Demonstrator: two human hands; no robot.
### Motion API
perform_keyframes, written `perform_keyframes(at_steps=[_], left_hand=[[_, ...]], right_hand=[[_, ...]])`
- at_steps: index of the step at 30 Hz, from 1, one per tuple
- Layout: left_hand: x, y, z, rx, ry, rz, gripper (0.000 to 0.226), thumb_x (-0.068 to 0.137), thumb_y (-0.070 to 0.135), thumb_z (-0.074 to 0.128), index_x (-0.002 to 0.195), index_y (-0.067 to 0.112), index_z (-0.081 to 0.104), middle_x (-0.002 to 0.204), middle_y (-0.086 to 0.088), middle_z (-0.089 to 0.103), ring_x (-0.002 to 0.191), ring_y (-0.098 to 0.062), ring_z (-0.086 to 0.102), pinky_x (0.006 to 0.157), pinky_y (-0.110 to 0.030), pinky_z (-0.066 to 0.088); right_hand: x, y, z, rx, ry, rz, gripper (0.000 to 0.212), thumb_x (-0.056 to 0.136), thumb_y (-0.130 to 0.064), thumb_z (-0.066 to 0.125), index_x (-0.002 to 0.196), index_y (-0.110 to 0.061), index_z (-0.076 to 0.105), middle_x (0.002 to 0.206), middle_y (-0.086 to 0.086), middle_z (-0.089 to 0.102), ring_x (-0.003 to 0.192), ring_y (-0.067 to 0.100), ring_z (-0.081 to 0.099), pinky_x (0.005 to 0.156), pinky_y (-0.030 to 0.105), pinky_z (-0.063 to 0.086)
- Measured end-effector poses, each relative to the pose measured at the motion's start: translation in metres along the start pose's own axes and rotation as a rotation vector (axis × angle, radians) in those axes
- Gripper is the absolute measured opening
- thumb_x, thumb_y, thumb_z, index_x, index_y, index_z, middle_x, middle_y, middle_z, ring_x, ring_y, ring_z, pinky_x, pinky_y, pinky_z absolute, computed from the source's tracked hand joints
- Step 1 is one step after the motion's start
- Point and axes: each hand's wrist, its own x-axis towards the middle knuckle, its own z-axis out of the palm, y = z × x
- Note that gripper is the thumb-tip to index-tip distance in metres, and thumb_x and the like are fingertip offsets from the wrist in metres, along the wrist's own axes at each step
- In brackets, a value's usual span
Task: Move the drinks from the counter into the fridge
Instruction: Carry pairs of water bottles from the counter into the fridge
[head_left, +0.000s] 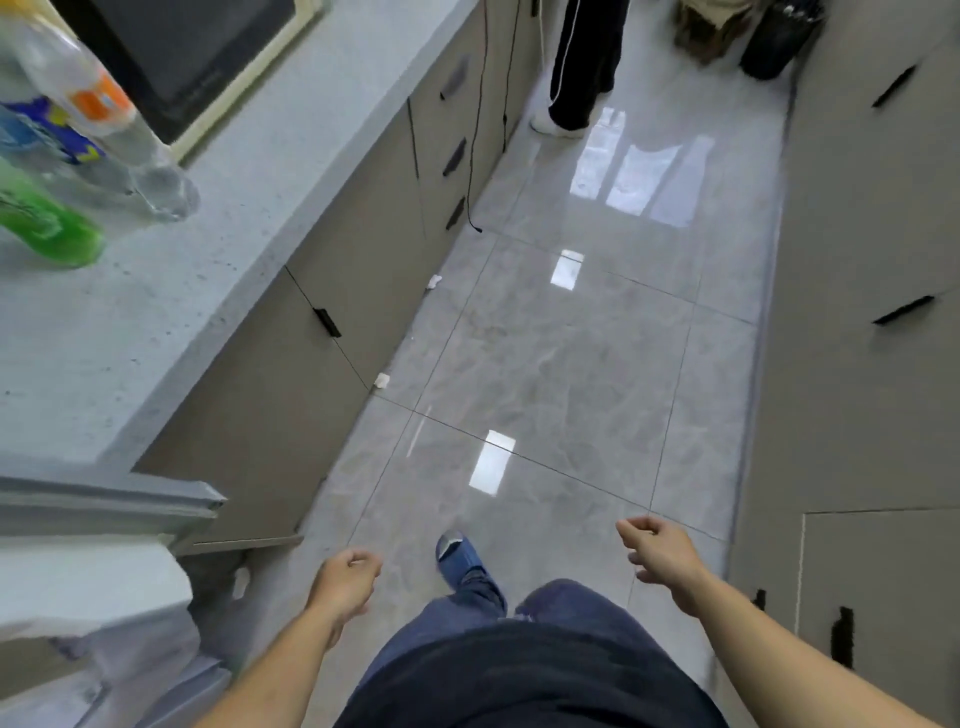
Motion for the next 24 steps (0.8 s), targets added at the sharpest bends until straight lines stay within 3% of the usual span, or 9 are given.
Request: perform_keyframes(at_steps=[3,9,13,17,24], left_hand=[[0.009,0.051,0.003,-0.075,0.009,0.029,0.015,0.092,0.020,0.056,0.089,0.011,0.067,0.083,-0.006,0.062,0.074,-0.020,0.056,0.060,-0.025,0.048],[0.023,0.105,0.008,-0.281,0.072,-0.005,0.011,0.093,0.025,0.058,0.093,0.017,0.066,0.086,-0.002,0.064,0.073,-0.017,0.058,0.065,-0.027,0.051],[0.022,0.115,0.006,-0.386,0.175,-0.090,0.007,0.093,0.025,0.059,0.096,0.021,0.064,0.091,-0.005,0.066,0.079,-0.020,0.062,0.068,-0.030,0.054],[0.010,0.109,0.012,-0.458,0.284,-0.201,0.009,0.094,0.026,0.058,0.098,0.020,0.064,0.097,-0.007,0.068,0.084,-0.024,0.065,0.064,-0.031,0.055],[-0.018,0.101,0.043,-0.705,0.469,-0.375,0.012,0.095,0.034,0.061,0.099,0.023,0.061,0.102,-0.007,0.066,0.088,-0.025,0.065,0.060,-0.029,0.053]], right_hand=[[0.023,-0.041,-0.008,-0.062,-0.014,0.004,0.020,0.095,-0.036,0.062,0.101,-0.016,0.062,0.096,0.011,0.067,0.085,0.026,0.062,0.064,0.033,0.052],[0.090,-0.105,-0.018,-0.251,-0.109,-0.011,0.021,0.094,-0.031,0.064,0.098,-0.011,0.064,0.083,0.011,0.061,0.071,0.024,0.053,0.059,0.032,0.048],[0.139,-0.157,-0.019,-0.394,-0.192,-0.026,0.024,0.095,-0.034,0.063,0.098,-0.011,0.064,0.087,0.011,0.063,0.074,0.025,0.054,0.059,0.032,0.049],[0.180,-0.228,-0.008,-0.487,-0.282,-0.102,0.024,0.096,-0.030,0.062,0.100,-0.006,0.064,0.078,0.011,0.057,0.069,0.026,0.049,0.058,0.031,0.045],[0.198,-0.345,0.061,-0.679,-0.481,-0.314,0.023,0.094,-0.029,0.064,0.096,-0.006,0.066,0.075,0.009,0.057,0.065,0.024,0.048,0.057,0.031,0.044]])
